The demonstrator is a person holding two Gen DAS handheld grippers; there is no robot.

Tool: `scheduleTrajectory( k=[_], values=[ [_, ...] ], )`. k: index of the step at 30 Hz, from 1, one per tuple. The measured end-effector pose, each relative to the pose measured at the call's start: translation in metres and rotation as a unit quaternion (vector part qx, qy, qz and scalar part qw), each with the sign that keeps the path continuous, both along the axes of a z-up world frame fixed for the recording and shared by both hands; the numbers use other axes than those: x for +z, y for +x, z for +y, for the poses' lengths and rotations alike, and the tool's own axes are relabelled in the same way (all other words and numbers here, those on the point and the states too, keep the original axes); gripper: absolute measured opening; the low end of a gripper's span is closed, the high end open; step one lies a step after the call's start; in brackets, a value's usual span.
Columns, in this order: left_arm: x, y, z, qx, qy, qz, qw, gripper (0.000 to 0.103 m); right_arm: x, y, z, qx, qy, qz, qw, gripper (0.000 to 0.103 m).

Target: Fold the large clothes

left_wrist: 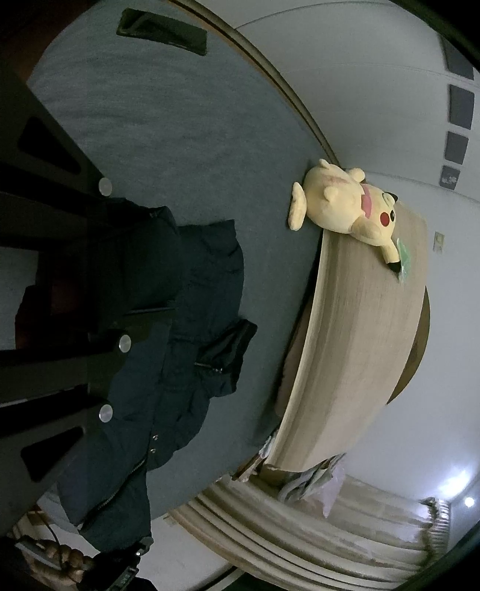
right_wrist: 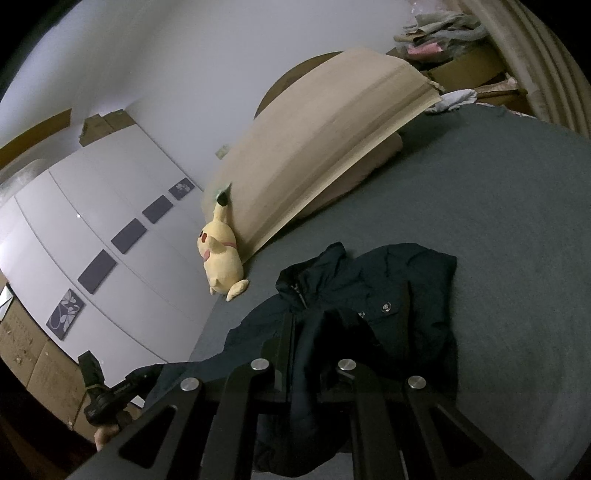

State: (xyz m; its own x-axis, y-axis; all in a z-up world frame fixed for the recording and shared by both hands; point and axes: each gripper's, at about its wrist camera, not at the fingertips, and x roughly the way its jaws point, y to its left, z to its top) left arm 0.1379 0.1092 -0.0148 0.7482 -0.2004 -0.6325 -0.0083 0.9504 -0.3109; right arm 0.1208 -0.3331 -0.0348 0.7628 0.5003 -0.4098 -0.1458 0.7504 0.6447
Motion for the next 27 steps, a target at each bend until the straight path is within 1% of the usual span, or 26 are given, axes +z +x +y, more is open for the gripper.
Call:
scheduleTrajectory(
  k=[9, 17, 27],
  values=[
    [0.002, 0.01, -0.001, -0.002, 0.004, 0.002, 1.0, 0.007, 0.0, 0.003, 0.001, -0.002, 0.001, 0.001, 1.0, 0.008],
    [0.007, 0.013, -0.004, -0.009, 0.007, -0.006, 0.9999, 0.007, -0.001, 0.002, 0.0, -0.007, 0.001, 0.003, 1.0, 0.008],
    [0.009, 0.023, -0.009, -0.013, 0.013, -0.005, 0.9998, 0.007, -0.002, 0.011, -0.001, -0.007, 0.001, 0.007, 1.0, 0.008]
  ],
)
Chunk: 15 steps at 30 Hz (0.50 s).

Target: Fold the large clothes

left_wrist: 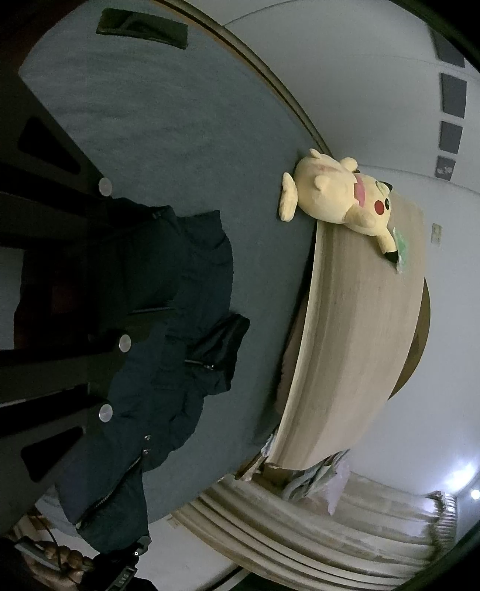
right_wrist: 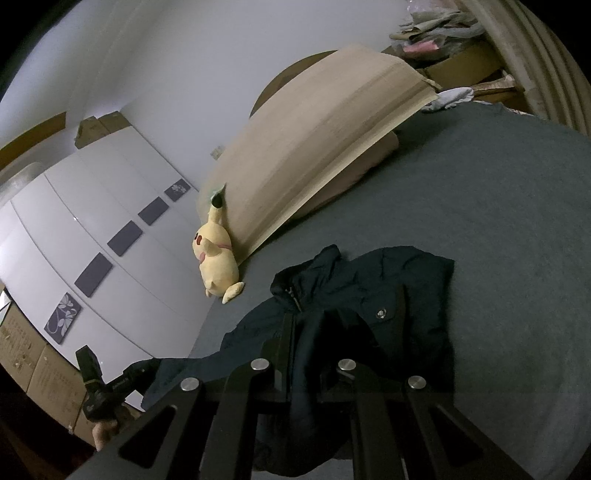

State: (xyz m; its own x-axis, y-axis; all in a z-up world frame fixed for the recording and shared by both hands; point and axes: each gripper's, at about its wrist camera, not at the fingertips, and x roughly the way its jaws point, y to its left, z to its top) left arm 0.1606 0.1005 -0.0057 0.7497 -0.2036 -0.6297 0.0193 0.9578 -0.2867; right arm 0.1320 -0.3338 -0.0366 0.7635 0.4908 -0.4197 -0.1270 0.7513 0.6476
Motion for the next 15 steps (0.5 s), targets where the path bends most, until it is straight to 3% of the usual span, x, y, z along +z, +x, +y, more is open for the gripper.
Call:
scheduleTrajectory(
  k=[15],
  values=[
    [0.013, 0.023, -0.002, -0.001, 0.009, -0.013, 0.9999, 0.007, 0.019, 0.029, 0.005, -0.003, -0.007, -0.008, 1.0, 0.008]
  ],
)
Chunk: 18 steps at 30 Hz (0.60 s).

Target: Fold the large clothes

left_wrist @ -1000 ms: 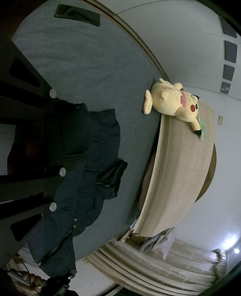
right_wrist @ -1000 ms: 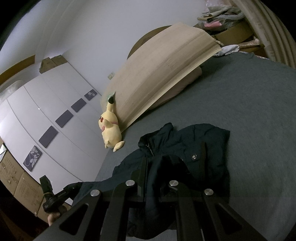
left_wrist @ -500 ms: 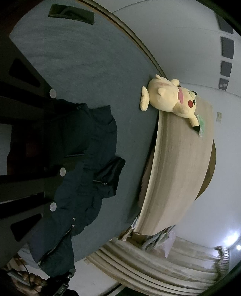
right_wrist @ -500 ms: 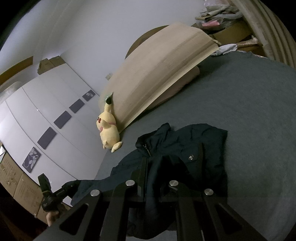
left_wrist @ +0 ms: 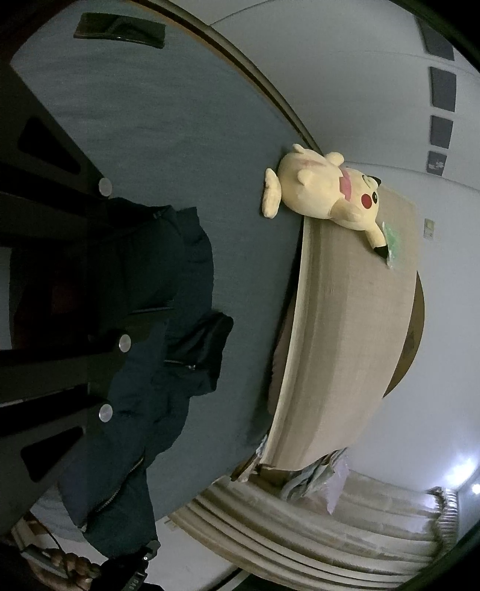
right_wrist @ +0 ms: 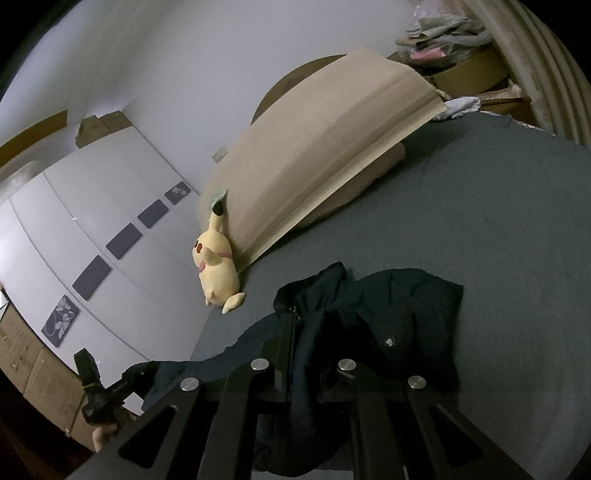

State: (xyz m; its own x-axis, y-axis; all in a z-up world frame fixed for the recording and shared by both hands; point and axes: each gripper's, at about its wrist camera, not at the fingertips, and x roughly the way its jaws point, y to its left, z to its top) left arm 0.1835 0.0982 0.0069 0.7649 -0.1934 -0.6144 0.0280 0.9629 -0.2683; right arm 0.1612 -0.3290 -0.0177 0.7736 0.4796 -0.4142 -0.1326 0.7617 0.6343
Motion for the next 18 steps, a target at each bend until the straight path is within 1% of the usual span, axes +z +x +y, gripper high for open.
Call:
scheduleTrajectory(
  k=[4, 18],
  values=[
    [-0.002, 0.009, 0.002, 0.0, -0.002, 0.003, 1.0, 0.007, 0.004, 0.007, 0.004, 0.0, -0.009, 0.0, 1.0, 0.008],
    [-0.006, 0.036, -0.001, -0.001, -0.002, 0.016, 0.9999, 0.007, 0.003, 0.031, 0.007, -0.007, -0.028, 0.016, 0.999, 0.008]
  ],
)
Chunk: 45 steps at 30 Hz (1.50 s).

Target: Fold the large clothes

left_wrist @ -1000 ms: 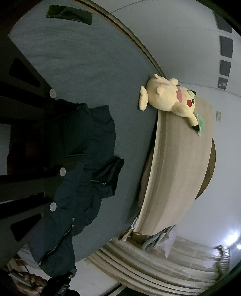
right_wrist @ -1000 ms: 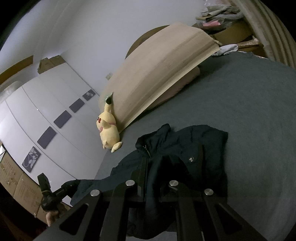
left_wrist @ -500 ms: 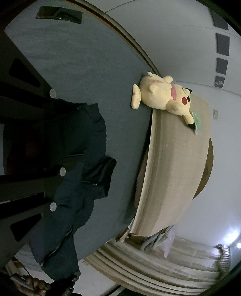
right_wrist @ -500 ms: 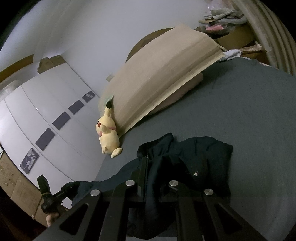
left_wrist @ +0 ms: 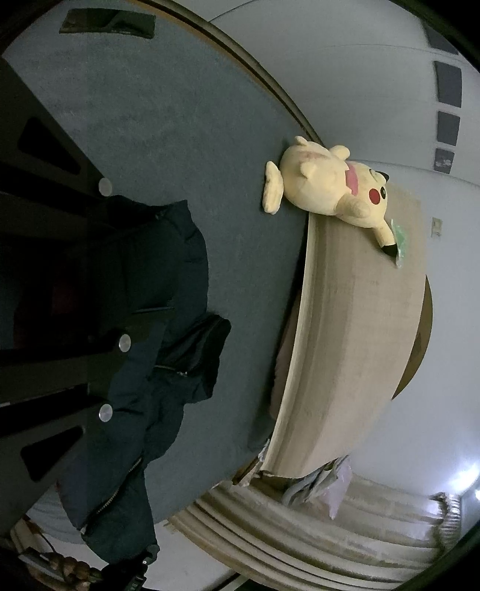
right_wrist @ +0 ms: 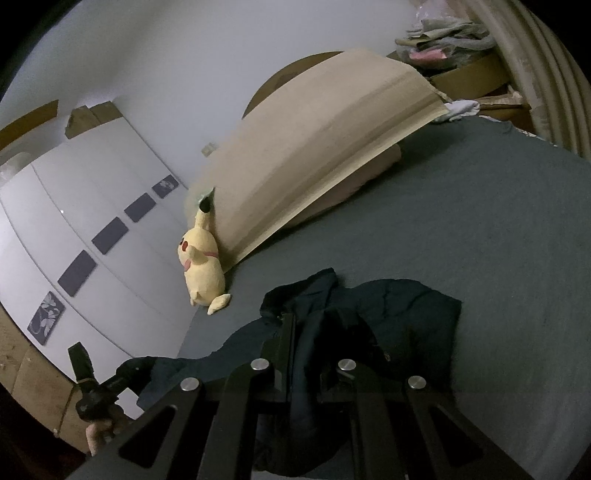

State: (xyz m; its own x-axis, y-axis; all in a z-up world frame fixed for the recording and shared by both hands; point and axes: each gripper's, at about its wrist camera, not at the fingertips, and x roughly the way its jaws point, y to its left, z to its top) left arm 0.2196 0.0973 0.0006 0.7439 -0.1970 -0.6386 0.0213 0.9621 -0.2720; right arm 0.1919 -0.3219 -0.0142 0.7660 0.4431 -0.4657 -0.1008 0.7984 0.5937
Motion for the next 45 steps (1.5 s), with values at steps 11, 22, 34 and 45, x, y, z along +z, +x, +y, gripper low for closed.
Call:
scheduleTrajectory(
  k=[11, 22, 34, 45],
  values=[
    [-0.007, 0.024, 0.002, -0.002, -0.001, 0.021, 0.9998, 0.007, -0.005, 0.024, 0.003, -0.005, -0.019, 0.014, 1.0, 0.008],
    [0.009, 0.042, -0.002, 0.003, 0.019, 0.013, 0.9997, 0.007, 0.01, 0.05, 0.005, -0.005, -0.019, 0.008, 1.0, 0.008],
    [0.001, 0.071, -0.004, 0.004, 0.026, 0.021, 0.9994, 0.007, 0.004, 0.078, 0.005, -0.011, -0.025, 0.024, 0.999, 0.008],
    [-0.005, 0.094, -0.008, 0.005, 0.034, 0.026, 0.9991, 0.007, -0.002, 0.106, 0.002, -0.018, -0.021, 0.039, 0.999, 0.007]
  ],
)
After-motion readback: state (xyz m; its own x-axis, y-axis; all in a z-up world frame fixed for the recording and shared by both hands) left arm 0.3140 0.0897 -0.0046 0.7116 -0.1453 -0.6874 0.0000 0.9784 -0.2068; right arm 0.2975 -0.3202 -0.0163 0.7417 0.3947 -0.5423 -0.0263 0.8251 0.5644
